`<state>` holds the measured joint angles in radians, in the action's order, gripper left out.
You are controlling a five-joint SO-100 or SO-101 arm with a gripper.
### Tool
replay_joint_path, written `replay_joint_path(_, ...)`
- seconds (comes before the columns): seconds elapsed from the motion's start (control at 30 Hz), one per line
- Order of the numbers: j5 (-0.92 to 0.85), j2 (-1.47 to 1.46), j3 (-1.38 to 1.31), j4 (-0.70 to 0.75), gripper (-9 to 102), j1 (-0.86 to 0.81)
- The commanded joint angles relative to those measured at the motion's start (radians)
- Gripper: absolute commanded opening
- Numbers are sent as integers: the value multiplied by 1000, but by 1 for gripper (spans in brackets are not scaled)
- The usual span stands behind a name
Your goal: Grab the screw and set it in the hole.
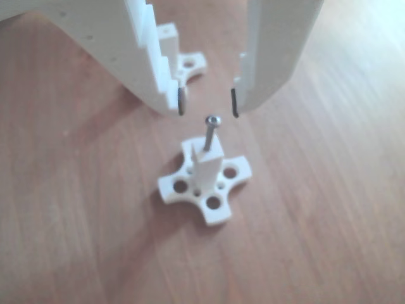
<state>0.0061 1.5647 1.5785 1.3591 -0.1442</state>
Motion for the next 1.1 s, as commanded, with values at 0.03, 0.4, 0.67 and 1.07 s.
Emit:
replay_joint_path(0.03, -3, 21, -91, -14, 10, 9)
replay_joint_path(0.4, -3, -3, -98, -25, 10, 8)
replay_joint_path(0.67, -6, -20, -101, -31, 10, 6)
replay_joint_path(1.07, -8, -41, -101, -40, 10, 6)
